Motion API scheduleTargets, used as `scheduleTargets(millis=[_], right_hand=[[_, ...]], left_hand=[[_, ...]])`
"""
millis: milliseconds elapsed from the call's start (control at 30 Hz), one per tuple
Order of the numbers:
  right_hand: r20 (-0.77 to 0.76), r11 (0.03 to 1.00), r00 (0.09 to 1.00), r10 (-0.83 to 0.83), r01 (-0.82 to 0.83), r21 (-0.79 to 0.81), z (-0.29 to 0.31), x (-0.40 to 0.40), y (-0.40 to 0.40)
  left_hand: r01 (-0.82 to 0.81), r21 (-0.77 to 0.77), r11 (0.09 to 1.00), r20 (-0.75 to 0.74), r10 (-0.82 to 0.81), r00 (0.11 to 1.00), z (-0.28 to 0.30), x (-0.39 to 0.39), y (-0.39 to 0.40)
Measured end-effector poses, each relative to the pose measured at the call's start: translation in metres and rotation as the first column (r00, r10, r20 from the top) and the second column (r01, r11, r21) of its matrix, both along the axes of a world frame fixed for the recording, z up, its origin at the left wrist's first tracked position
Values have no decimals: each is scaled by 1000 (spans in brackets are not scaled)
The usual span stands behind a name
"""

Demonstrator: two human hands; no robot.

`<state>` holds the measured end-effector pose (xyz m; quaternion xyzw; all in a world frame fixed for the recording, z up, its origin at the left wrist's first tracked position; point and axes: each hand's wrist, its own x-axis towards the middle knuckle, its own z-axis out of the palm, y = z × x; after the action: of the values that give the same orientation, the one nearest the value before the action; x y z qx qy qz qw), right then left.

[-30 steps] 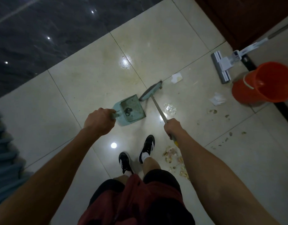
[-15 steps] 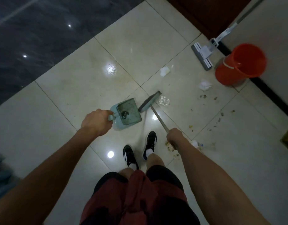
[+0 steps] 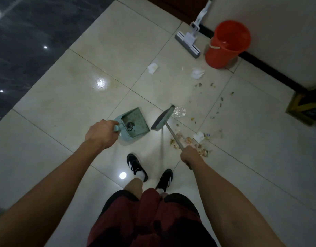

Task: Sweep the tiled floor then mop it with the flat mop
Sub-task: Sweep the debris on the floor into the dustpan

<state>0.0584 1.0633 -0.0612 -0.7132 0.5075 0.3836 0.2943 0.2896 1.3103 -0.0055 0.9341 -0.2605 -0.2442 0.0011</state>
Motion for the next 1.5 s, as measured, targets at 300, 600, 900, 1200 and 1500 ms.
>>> scheduleTargets(millis=[300,600,900,1200,1500], right_hand=[[32,994,994,-107,108,-25,10,-119,-35],[163,988,977,-140,148,-35,19,-149,-51],[180,992,979,-91,106,-71,20,-54,-66],[177,992,983,-56,75,-102,26,100,-72],[222,995,975,19,3,-95,27,235,-89]], left_hand=[[195,18,981,20,-195,981,9,-74,-77],[237,0,972,63,-236,970,31,-86,-117],[203,-31,979,85,-200,976,24,-21,-119],[68,-83,994,-25,-70,997,27,114,-100],[-14,-89,996,-48,10,999,36,224,-94]])
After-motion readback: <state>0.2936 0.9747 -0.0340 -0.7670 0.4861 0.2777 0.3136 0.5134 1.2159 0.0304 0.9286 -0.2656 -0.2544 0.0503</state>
